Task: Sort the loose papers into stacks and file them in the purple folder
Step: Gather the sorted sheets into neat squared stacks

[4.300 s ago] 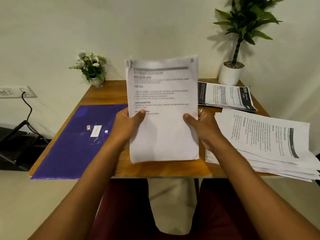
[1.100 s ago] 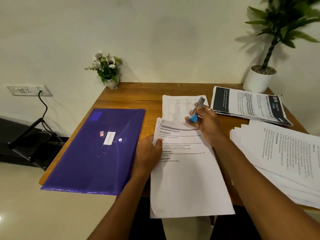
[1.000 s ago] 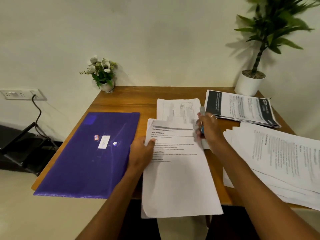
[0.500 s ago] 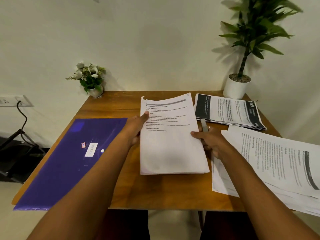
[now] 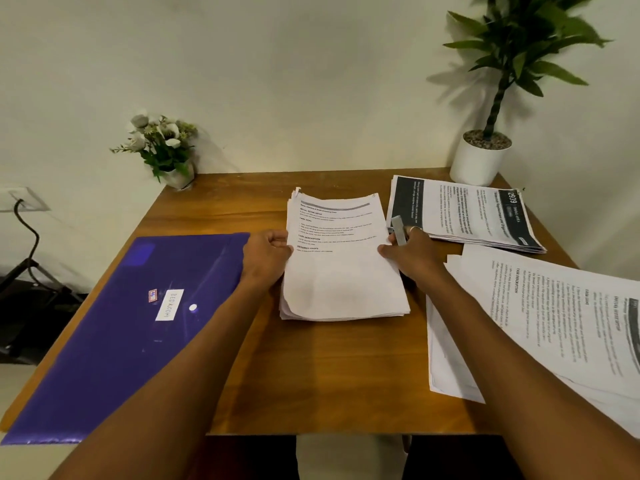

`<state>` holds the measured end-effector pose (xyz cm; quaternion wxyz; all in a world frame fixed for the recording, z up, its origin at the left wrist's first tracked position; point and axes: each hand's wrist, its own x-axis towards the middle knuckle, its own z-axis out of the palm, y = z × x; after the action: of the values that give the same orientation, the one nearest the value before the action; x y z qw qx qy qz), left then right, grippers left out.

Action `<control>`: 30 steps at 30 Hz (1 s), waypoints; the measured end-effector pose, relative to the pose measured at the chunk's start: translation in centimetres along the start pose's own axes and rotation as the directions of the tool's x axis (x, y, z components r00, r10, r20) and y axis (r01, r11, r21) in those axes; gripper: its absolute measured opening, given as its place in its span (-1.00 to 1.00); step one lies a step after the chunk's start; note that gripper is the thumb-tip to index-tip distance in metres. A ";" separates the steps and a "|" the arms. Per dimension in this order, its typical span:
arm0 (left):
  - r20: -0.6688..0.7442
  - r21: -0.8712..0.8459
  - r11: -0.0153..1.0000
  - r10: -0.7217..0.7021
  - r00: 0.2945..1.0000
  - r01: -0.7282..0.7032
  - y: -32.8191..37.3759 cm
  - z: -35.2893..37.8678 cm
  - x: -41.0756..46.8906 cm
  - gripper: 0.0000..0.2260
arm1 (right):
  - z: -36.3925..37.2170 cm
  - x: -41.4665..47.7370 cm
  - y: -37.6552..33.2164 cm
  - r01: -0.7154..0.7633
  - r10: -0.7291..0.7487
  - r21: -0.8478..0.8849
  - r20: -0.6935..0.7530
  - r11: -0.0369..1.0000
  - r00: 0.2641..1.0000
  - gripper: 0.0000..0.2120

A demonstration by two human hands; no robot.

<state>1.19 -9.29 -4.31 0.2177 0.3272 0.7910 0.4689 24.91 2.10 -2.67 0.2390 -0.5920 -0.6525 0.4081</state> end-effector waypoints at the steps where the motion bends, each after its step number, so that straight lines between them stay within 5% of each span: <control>1: -0.018 -0.002 1.000 0.008 1.000 -0.008 0.1 0.1 0.1 -0.78 | 0.1 0.2 0.0 0.001 -0.001 -0.003 -0.010 1.000 1.000 -0.60; 12: -0.188 0.158 0.986 0.077 0.979 -0.047 0.6 0.5 -0.7 -0.83 | -0.7 -1.9 1.7 0.086 -0.102 -0.253 -0.048 0.964 0.994 -0.70; 18: 0.035 0.301 0.899 0.322 0.946 -0.317 1.8 2.5 -4.9 -0.78 | -0.8 -5.4 2.1 0.155 -0.179 -0.233 -0.086 0.960 0.980 -0.75; 26: 0.089 0.569 0.747 0.360 0.929 -0.344 2.3 4.2 -11.7 -0.77 | 2.4 -9.5 2.3 0.353 -0.311 -0.369 0.170 0.860 0.935 -0.46; 30: 0.182 0.530 0.739 0.381 0.907 -0.416 2.1 4.5 -14.0 -0.77 | 1.2 -10.8 3.0 0.344 -0.324 -0.299 0.115 0.890 0.939 -0.47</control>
<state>14.42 -15.94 -4.04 0.0314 0.5519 0.7971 0.2430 27.71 -8.75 -3.91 0.1879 -0.4885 -0.8083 0.2696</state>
